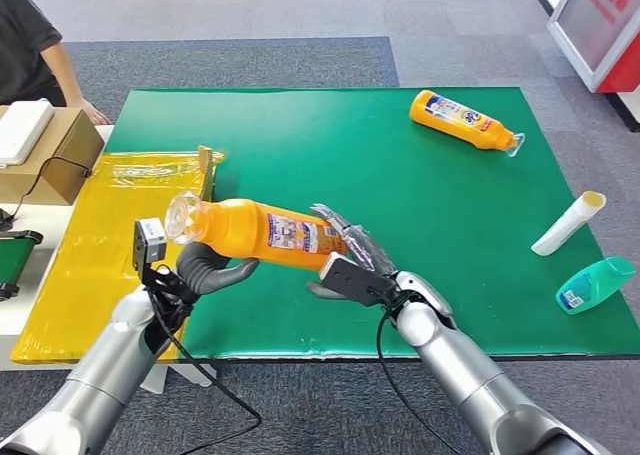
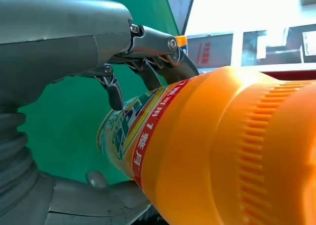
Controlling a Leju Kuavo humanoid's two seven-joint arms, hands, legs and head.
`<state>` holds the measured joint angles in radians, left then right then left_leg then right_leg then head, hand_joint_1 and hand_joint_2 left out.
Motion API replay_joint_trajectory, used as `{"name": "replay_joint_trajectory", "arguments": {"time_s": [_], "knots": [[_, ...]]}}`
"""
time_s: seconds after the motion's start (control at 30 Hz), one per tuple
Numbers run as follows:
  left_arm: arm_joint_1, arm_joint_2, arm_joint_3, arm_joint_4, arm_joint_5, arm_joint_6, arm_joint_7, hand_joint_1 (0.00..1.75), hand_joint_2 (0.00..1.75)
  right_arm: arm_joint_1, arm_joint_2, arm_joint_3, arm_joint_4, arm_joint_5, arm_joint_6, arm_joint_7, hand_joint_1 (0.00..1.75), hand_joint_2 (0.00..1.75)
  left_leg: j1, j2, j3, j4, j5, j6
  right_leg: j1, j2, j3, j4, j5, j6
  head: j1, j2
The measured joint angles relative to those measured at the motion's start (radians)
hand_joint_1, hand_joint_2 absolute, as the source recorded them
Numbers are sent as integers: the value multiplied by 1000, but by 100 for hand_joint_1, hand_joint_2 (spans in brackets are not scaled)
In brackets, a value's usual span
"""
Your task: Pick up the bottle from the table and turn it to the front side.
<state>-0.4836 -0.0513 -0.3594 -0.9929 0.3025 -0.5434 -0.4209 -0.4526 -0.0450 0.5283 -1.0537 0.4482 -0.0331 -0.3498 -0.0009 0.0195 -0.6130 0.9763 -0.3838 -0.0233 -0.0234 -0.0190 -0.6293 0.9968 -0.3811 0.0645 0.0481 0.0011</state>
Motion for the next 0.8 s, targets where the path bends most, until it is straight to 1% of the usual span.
{"name": "replay_joint_trajectory", "arguments": {"time_s": [0.13,0.3,0.4,0.53,0.6,0.7,0.8], "knots": [[3,7,0,-34,-28,18,9,175,175,2,0,-6,0,2,-5,3,0,175,0,0,0,0,0,0,0,0,0,0,0,0,0,0],[-8,40,-6,-82,-154,105,86,175,175,20,-1,-27,0,14,-27,18,0,175,0,0,0,0,0,0,0,0,0,0,0,0,0,0],[-46,85,-27,-114,-258,140,157,175,175,39,-3,-54,0,19,-49,11,0,175,0,0,0,0,1,-1,1,0,-1,0,0,0,0,0],[-143,169,-65,-145,-337,145,282,175,175,67,-7,-102,-9,28,-51,15,0,175,1,0,0,0,1,-2,1,1,-1,0,1,-2,0,0],[-180,203,-80,-146,-355,144,312,175,175,78,-8,-119,-12,34,-49,19,0,175,1,0,0,0,2,-2,1,1,-1,0,1,-2,0,0],[-214,245,-102,-142,-381,146,339,175,175,90,-8,-135,-12,36,-52,14,0,175,1,0,0,0,2,-2,1,1,-1,0,1,-2,0,0],[-250,285,-121,-133,-381,142,386,175,175,97,-8,-150,-13,31,-57,8,0,175,1,1,0,0,2,-2,1,1,-2,0,1,-2,0,0]]}}
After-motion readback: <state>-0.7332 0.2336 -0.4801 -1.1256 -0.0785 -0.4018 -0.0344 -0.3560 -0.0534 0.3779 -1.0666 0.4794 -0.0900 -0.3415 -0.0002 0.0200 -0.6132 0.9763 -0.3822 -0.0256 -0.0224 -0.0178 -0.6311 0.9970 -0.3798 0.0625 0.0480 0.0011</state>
